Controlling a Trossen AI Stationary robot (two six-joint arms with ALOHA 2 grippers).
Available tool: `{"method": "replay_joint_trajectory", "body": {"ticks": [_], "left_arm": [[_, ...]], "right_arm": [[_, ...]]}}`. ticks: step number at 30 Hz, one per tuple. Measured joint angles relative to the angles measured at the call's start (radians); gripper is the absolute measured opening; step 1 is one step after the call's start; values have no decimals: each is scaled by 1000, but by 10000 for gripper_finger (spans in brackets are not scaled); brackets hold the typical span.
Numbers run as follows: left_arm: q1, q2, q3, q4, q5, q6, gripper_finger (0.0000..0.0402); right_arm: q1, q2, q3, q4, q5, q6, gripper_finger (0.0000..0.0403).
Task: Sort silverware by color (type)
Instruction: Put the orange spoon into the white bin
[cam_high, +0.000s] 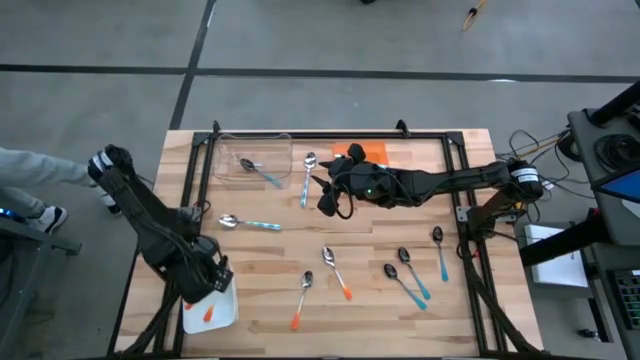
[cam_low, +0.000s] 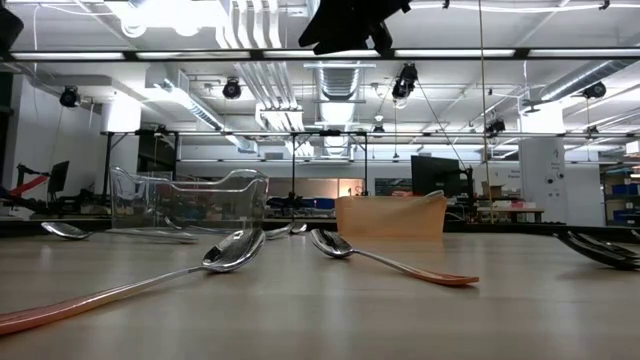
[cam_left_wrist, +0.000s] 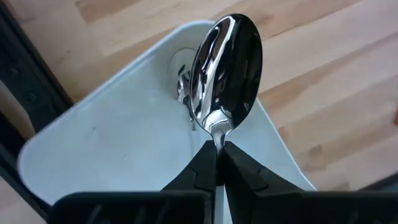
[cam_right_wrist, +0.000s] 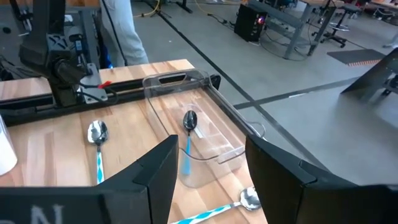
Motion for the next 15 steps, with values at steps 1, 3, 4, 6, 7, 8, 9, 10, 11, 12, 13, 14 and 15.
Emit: {"method": "replay_joint_trajectory", "body": {"ticks": [1,3,4,6,7,8,9,10,11,12,13,14,15], "left_arm": [[-2,16,0,10,3,-11,0],[-6,48,0,21,9,-40,0],[-6,63,0,18,9,-52,0],[-6,96,0,19,10,-64,0],[-6,113,0,19,12,-67,0],[-6,126,0,19,13,-70,0],[-6,137,0,19,13,-74,0],[-6,149,0,19,15,-81,0],[-6,162,0,18,17,-91,0],[-6,175,0,19,18,-99,0],[-6,185,0,21,20,-100,0],[-6,193,0,25,30,-99,1],[-6,202,0,31,41,-99,2]], "right_arm": [[0,0,0,-1,0,0,178],[-2,0,0,-3,0,-1,178],[-2,0,0,-3,0,-1,178],[-2,0,0,-4,0,-3,178],[-2,0,0,-4,0,-3,178],[-2,0,0,-4,0,-3,178],[-2,0,0,-4,0,-2,178],[-2,0,0,-4,0,0,178],[-2,0,0,-4,0,0,178],[-2,0,0,-4,0,0,178],[-2,0,0,-4,0,0,178],[-2,0,0,-4,0,0,178],[-2,0,0,-4,0,0,178]]}}
